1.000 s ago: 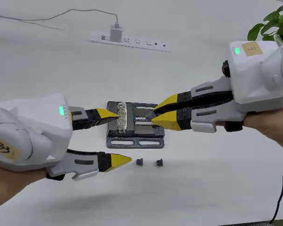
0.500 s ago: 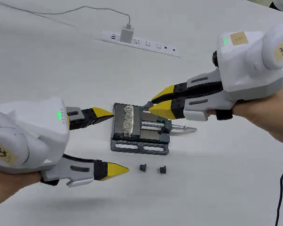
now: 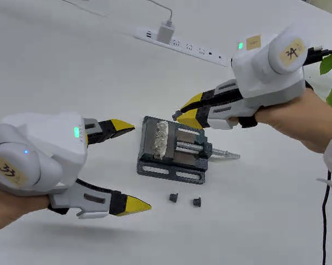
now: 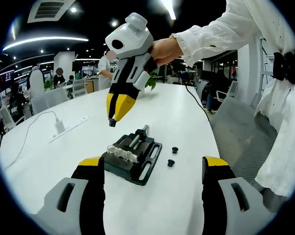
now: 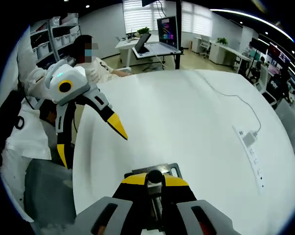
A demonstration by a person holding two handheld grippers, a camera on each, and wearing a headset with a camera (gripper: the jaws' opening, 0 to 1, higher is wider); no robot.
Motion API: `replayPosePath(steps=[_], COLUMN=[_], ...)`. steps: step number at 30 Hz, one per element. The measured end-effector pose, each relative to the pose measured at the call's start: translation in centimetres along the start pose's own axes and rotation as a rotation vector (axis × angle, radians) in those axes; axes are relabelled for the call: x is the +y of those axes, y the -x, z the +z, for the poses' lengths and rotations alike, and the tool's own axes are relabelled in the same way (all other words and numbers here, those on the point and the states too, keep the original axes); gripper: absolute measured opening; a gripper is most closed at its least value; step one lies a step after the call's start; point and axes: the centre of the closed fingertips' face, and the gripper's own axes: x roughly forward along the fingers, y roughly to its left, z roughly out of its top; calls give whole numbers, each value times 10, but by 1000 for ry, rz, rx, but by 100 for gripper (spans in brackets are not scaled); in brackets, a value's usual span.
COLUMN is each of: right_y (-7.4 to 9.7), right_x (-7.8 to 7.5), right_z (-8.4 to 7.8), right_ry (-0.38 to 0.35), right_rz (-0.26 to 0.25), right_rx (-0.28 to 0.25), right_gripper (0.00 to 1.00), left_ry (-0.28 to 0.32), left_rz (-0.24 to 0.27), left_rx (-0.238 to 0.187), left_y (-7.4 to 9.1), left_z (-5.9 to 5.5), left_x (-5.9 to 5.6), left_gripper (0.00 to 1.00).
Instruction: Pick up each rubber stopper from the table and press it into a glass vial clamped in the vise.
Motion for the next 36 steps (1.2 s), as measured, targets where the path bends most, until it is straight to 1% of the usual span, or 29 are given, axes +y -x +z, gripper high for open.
replayPosePath(steps=[2,4,8,9,11,14,16,24,27,31,36], right_y=[-8,-16,-27,-34,-38,-44,-45,-45,-47,-47,-47], right_x=[-3,-5,-6,-10,-11,-14,-17,-15,-17,-18,-18], right_z=[-5,-8,-15,-19,-24,-27,-28,-27,-28,-30,-30], right_ry=[21,30,39,41,53,59,57,75,85,103,114], right_rz=[-4,-4,-4,-4,-10,-9,-6,-7,-6,-8,-10], right_rx=[40,61,95,106,131,137,140,163,173,187,192], right_gripper=[6,6,6,6,6,6,6,6,6,6,6], left_ry=[7,10,14,21,20,15,17,30,31,33,37], left_rz=[-7,-12,-21,-25,-23,-29,-34,-32,-32,-28,-25], left_rx=[0,2,6,2,7,17,15,5,6,3,-6], left_y=[-1,-2,-3,-4,-4,-5,-5,-5,-5,-5,-4], left_z=[-3,-6,-10,-11,-14,-17,-18,-19,-20,-20,-18], left_x=[0,-1,-3,-3,-2,-2,-3,-1,-1,0,1], left_gripper=[82,85,88,89,90,91,92,91,91,91,90])
